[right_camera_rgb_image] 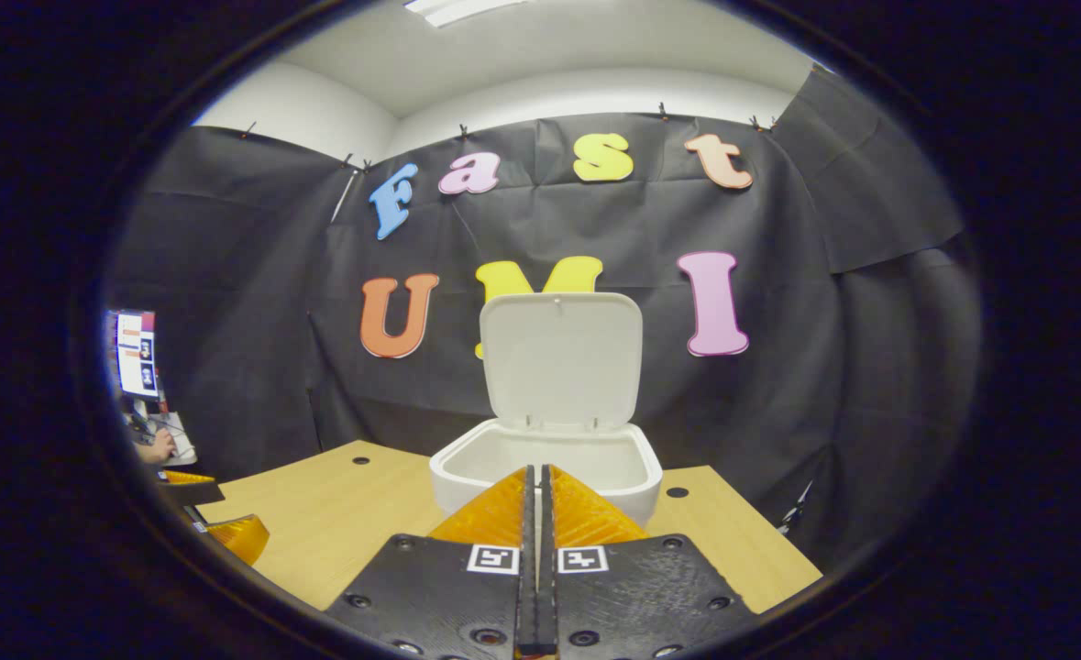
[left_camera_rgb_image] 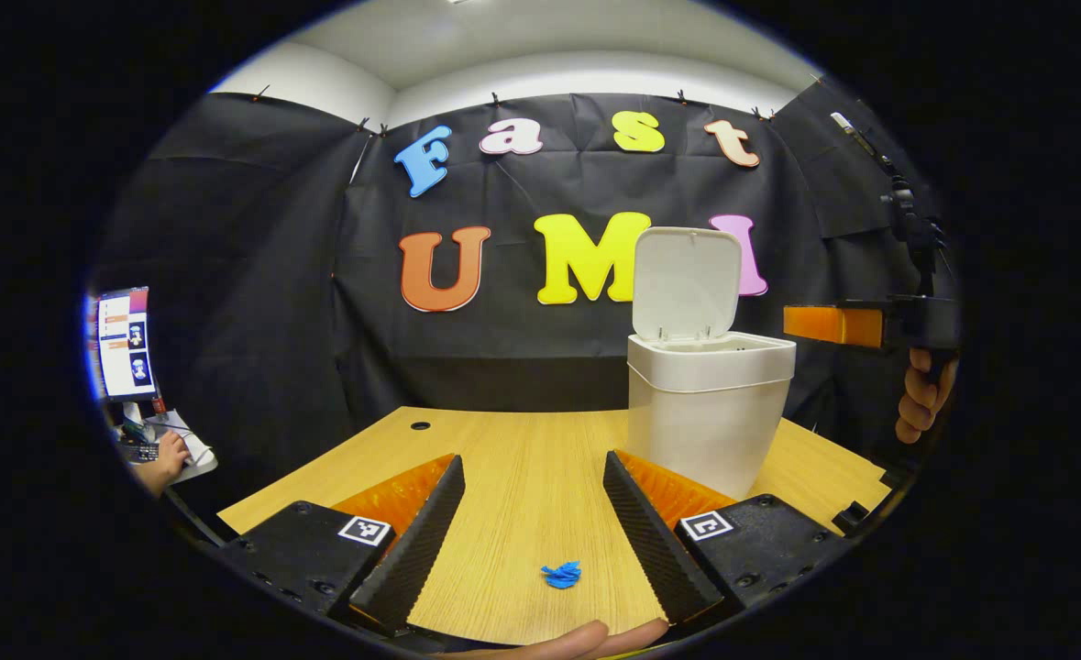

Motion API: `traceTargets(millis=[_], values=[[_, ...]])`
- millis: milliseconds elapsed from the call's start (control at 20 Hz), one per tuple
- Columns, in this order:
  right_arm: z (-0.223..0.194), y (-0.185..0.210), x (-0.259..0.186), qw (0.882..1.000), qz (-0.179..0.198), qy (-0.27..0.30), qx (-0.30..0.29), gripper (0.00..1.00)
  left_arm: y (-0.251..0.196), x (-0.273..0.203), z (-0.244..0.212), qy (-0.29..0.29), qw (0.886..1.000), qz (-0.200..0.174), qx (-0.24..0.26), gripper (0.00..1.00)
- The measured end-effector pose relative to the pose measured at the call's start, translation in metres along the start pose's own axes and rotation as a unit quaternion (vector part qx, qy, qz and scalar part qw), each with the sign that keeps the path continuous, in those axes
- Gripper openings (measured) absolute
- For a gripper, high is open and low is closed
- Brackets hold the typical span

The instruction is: Press the lid of the desktop garbage bin to open it, pick up the crumpled paper on the desktop and throw it into the bin, then pick up the pop can on the desktop and drop it into the bin, and finally close the garbage bin lid.

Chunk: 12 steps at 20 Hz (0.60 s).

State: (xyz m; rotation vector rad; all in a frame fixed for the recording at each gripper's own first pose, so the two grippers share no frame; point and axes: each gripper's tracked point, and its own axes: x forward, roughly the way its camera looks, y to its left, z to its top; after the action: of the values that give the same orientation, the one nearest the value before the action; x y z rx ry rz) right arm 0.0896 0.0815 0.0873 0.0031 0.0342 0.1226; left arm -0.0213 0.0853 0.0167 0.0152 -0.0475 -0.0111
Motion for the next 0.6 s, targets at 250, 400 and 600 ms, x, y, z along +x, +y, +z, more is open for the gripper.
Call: traceTargets(millis=[250,400,600], values=[[-0.010,-0.001,-0.044,0.999,0.024,-0.021,-0.001,0.51,0.017,-0.014,0.000,-0.022,1.000,0.017,-0.007,0.98],[-0.016,-0.017,-0.061,0.999,0.012,-0.041,0.009,0.77,0.015,-0.020,-0.004,-0.029,0.999,0.012,-0.022,0.98],[-0.037,-0.028,-0.078,0.999,0.001,-0.042,-0.028,0.96,0.011,-0.010,-0.030,-0.017,0.999,0.009,-0.029,0.99]])
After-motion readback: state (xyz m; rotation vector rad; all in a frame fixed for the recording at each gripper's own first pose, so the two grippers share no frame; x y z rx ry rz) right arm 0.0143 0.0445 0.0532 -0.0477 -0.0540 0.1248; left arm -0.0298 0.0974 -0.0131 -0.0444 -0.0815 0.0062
